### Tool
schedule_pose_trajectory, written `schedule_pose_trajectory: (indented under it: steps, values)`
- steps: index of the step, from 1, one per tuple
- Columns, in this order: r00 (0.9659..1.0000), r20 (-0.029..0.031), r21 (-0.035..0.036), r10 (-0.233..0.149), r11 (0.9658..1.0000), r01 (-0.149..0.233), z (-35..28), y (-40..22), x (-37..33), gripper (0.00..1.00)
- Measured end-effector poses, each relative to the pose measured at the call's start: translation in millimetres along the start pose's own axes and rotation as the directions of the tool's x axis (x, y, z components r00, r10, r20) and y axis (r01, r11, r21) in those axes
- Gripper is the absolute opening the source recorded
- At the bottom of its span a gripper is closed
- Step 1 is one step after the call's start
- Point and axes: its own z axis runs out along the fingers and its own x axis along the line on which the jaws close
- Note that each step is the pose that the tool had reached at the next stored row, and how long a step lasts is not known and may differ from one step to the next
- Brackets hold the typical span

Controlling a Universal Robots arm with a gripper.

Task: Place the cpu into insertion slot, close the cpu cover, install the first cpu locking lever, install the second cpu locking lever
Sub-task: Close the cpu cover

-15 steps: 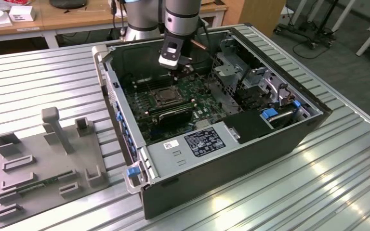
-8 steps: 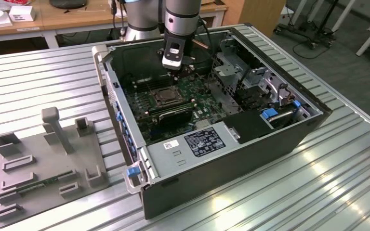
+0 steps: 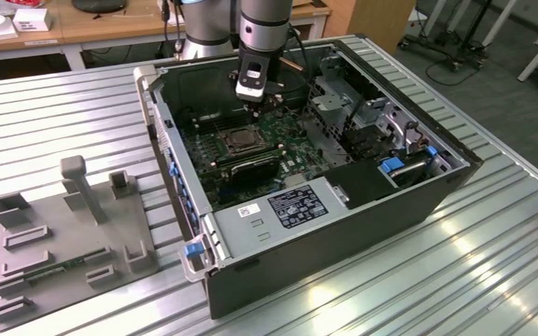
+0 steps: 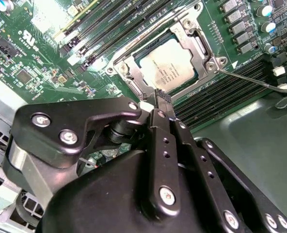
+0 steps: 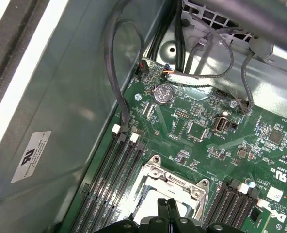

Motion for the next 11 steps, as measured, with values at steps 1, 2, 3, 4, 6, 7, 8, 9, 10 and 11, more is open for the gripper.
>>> schedule_pose_trajectory:
  steps: [1,2,3,4,6,7,8,9,10,11]
  values:
    - [1.0,0.0,0.0001,0.0,1.0,0.0,0.0,0.0,0.0,0.11]
    - [1.0,0.0,0.0,0.0,1.0,0.0,0.0,0.0,0.0,0.11]
    - [1.0,0.0,0.0,0.0,1.0,0.0,0.0,0.0,0.0,0.11]
    - [1.0,0.0,-0.0001,0.0,1.0,0.0,0.0,0.0,0.0,0.11]
    - [1.0,-0.0001,0.0001,-0.003,1.0,0.003,0.0,0.0,0.0,0.11]
    - [1.0,-0.0003,0.0003,-0.008,1.0,0.008,0.0,0.0,0.0,0.11]
    - [0.9999,-0.0006,0.0006,-0.015,0.9999,0.015,0.0,0.0,0.0,0.11]
    - [0.9997,-0.0008,0.001,-0.024,0.9997,0.024,0.0,0.0,0.0,0.11]
    - [0.9994,-0.0012,0.0013,-0.033,0.9994,0.033,0.0,0.0,0.0,0.11]
    - [0.999,-0.0016,0.0018,-0.044,0.999,0.044,0.0,0.0,0.0,0.11]
